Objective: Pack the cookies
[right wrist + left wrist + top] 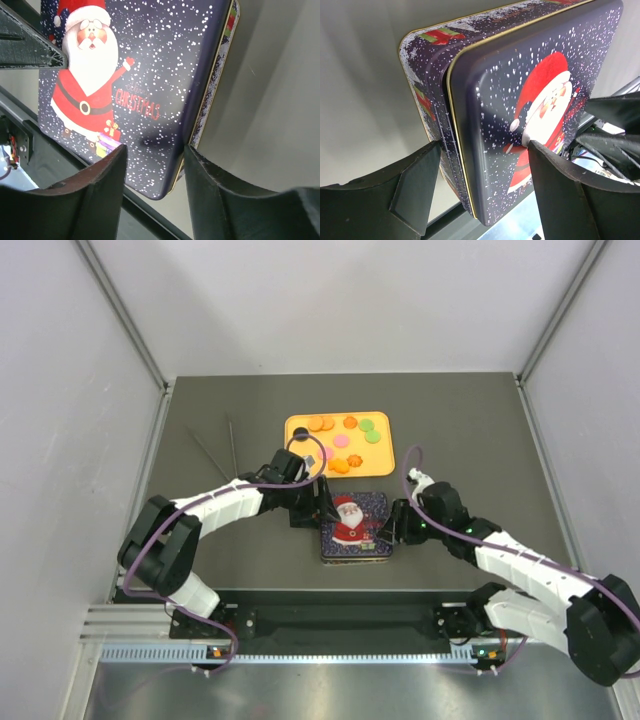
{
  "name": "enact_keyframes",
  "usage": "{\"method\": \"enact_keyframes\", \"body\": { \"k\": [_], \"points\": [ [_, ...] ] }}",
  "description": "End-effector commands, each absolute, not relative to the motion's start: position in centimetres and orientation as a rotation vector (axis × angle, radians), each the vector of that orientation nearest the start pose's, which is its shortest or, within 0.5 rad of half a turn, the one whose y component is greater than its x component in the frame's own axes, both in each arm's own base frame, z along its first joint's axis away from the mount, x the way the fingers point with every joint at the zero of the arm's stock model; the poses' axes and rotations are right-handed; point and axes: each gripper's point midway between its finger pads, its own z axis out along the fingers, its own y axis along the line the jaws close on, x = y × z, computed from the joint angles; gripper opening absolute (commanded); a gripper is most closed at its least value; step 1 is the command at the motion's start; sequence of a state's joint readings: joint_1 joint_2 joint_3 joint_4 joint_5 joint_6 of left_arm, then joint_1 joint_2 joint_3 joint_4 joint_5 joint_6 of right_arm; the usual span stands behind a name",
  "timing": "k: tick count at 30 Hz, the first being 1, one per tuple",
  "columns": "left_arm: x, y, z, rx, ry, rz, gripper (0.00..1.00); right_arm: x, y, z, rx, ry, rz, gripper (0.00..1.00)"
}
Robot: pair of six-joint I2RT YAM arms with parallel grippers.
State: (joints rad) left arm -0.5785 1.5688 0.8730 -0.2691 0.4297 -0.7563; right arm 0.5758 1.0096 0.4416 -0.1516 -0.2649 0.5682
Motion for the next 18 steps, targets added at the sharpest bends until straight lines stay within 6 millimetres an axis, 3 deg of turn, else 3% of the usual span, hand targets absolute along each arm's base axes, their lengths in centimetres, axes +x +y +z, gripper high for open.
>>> {"method": "enact_keyframes", "body": {
  "k": [1, 3, 6, 14, 18],
  "points": [
    [23.6, -28.1, 6.7, -0.012, 2.733, -1.041, 0.75, 20.6, 21.5, 9.9, -0.19, 2.31, 0.902, 0.53],
    [23.6, -28.0, 6.6, -0.013, 2.736, -1.039, 0.75, 20.4, 21.4, 9.6, -0.18, 2.325, 0.894, 0.73],
    [23.6, -28.0, 6.6, -0.013, 2.736, -1.039, 0.75, 20.3, 20.7, 9.0, -0.137, 2.343, 0.866, 0.85],
    [23.5, -28.0, 6.4, -0.014, 2.744, -1.035, 0.75, 18.3, 20.5, 7.9, -0.083, 2.381, 0.945, 0.84],
    [23.6, -28.1, 6.4, -0.019, 2.742, -1.044, 0.75, 16.9, 20.3, 6.3, -0.066, 2.416, 0.969, 0.82]
  ]
}}
